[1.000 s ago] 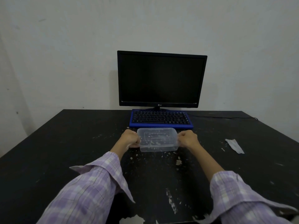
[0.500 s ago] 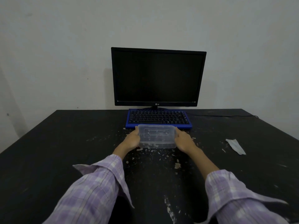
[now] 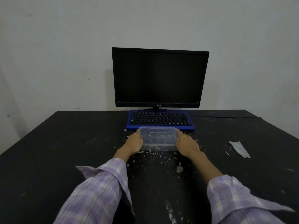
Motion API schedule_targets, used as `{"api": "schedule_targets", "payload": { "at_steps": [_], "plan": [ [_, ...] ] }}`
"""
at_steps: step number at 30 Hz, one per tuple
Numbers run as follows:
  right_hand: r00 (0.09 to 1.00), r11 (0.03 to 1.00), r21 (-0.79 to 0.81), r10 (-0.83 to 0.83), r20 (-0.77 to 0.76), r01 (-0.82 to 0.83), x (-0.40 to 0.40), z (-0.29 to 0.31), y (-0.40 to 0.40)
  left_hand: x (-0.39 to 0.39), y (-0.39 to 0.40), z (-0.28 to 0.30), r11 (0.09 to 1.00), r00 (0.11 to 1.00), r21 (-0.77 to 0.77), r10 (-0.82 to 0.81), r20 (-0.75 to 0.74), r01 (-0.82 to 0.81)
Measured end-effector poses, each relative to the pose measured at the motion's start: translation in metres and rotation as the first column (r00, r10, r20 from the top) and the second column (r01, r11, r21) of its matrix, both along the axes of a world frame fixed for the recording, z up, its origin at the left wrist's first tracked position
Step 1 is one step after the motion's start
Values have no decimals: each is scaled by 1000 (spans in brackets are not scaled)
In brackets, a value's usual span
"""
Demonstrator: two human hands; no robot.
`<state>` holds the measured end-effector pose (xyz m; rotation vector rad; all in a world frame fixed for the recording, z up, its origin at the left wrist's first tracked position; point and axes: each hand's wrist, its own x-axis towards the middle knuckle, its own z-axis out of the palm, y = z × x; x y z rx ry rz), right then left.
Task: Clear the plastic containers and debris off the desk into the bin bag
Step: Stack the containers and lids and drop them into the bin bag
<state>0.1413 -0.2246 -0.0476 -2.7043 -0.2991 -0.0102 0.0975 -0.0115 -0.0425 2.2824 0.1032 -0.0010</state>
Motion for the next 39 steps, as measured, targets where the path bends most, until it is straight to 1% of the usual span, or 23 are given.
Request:
{"api": "schedule_targets", "payload": {
  "at_steps": [2,4,6,9,13,16,18,20,22,26,30,34,36,39],
  "plan": [
    [1000,1000,-3,0,-24,0,1,3,0,0,0,1,1000,1000,-21,-18,-14,18],
    [998,1000,9,2,-60,-1,1,4,1,0,2,0,999,1000,-34,1,-30,-2],
    [996,998,56,-1,-90,6,-1,6,2,0,3,-1,998,998,-41,48,-46,-49],
    [989,989,133,-43,-144,62,-1,7,3,-2,4,-1,991,992,-84,95,-79,-102],
    [979,978,192,-39,-199,78,-6,18,0,-9,1,7,980,992,-162,109,-61,-117],
    [982,961,261,-44,-183,92,-7,24,-4,-16,-1,18,973,996,-215,83,-27,-87],
    [981,919,375,-47,-191,117,-9,28,-5,-22,-1,26,962,998,-267,60,-7,-59],
    [973,849,509,-27,-231,144,-17,34,-5,-29,2,32,941,999,-337,46,11,-40],
    [969,803,577,-5,-246,150,-30,43,-2,-40,7,36,931,998,-364,53,43,-34],
    [963,724,673,45,-266,152,-58,54,1,-70,20,44,924,996,-383,49,74,-17],
    [937,642,755,170,-305,130,-94,64,5,-115,33,54,912,994,-410,65,90,-22],
    [906,585,804,274,-323,109,-138,67,16,-170,51,59,900,988,-428,127,86,-79],
    [882,551,828,334,-333,103,-161,66,26,-202,62,61,892,983,-436,167,74,-119],
    [829,510,855,438,-349,90,-197,65,40,-255,79,64,886,983,-441,180,45,-142]
  ]
}}
